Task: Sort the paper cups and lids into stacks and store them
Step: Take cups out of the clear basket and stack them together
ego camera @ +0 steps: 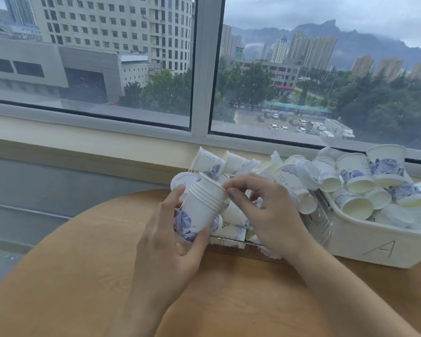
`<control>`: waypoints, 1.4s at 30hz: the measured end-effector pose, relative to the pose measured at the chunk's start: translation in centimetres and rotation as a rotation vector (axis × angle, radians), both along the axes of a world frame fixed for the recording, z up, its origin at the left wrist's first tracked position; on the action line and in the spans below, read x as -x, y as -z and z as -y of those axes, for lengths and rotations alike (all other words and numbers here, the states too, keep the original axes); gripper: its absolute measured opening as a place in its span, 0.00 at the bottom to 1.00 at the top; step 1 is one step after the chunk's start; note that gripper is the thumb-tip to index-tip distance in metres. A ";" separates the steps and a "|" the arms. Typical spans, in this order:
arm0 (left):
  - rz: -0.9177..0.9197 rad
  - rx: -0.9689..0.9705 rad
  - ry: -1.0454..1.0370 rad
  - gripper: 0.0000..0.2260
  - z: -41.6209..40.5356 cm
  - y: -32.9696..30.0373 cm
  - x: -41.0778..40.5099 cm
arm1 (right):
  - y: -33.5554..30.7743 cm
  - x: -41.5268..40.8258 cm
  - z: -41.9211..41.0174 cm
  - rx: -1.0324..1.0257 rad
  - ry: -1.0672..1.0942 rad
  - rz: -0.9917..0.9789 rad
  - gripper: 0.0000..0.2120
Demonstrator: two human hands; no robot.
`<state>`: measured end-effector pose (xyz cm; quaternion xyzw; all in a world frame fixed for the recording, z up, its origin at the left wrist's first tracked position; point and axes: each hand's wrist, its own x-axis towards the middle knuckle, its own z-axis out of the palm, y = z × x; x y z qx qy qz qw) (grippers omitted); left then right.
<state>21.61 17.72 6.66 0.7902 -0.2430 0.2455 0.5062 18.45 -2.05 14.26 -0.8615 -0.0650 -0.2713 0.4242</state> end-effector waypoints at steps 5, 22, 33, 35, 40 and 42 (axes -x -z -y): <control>0.046 -0.047 -0.038 0.35 -1.3 2.0 0.3 | 3.7 1.2 -2.6 -0.078 0.008 0.003 0.07; -0.066 0.015 -0.094 0.37 -3.9 6.8 -2.3 | 9.2 -3.1 -4.9 0.113 0.167 0.027 0.20; -0.092 0.032 -0.157 0.39 -3.4 8.1 -2.9 | 10.6 -3.2 -2.5 0.427 0.103 0.073 0.11; -0.099 0.025 -0.147 0.40 -3.0 8.3 -3.0 | 10.5 -2.9 -2.2 0.434 0.086 0.070 0.08; -0.132 -0.005 -0.114 0.41 -2.7 8.8 -3.1 | 9.8 -2.1 -1.3 0.395 0.051 0.051 0.06; -0.135 -0.008 -0.110 0.40 -2.8 8.9 -3.1 | 9.3 -1.9 -1.1 0.348 0.055 0.044 0.07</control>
